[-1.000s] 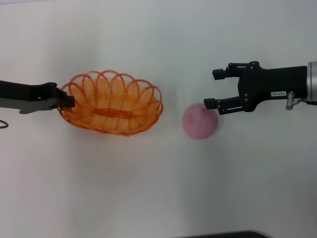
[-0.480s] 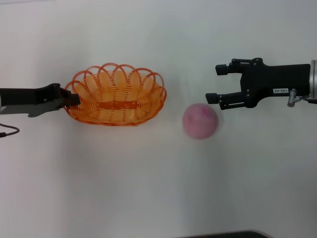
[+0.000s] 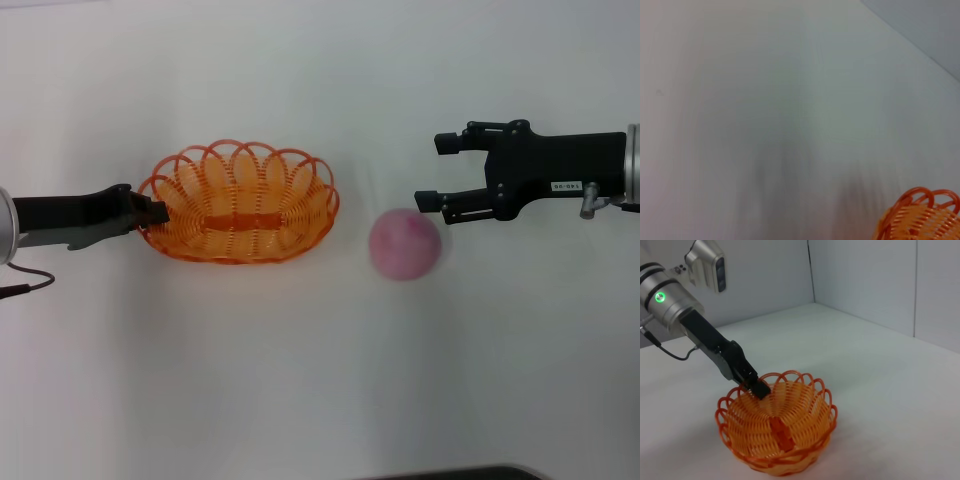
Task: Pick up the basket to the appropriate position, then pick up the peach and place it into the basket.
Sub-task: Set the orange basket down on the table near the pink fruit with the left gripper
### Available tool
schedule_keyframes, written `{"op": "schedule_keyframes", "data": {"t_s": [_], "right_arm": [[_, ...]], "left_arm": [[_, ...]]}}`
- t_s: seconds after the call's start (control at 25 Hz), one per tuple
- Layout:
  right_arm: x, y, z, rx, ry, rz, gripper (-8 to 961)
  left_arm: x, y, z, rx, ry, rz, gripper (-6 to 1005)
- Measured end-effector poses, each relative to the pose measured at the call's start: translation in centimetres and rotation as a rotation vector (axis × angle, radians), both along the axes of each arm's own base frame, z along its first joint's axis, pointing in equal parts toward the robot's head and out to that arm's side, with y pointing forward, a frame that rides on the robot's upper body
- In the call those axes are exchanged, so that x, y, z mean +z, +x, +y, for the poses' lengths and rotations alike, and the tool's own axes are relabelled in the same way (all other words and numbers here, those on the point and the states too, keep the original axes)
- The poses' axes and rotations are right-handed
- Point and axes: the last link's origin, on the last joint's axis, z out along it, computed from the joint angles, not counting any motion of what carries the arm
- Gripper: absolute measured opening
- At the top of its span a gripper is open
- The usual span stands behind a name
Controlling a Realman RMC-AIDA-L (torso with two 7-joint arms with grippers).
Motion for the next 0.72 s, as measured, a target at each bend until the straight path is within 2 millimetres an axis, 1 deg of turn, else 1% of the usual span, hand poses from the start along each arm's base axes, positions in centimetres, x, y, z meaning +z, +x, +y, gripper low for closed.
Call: {"op": "schedule_keyframes", "data": {"t_s": [0.2, 0.6, 0.72], "right_arm": [[-0.16, -0.1, -0.06, 0.004, -0.003, 0.003, 891], [-0.26, -0.13, -0.14, 0.005, -0.008, 0.003, 891], [-0.3, -0.11, -0.13, 0.004, -0.008, 0.001, 890]], "left_arm": [[-0.35, -0.35, 0.0, 0.008, 0.011, 0.001, 64], [-0.69, 0.04, 0.13, -0.023, 0.009, 0.017, 63], [-0.43, -0.02, 0.17, -0.019, 0.032, 0.009, 101]]}}
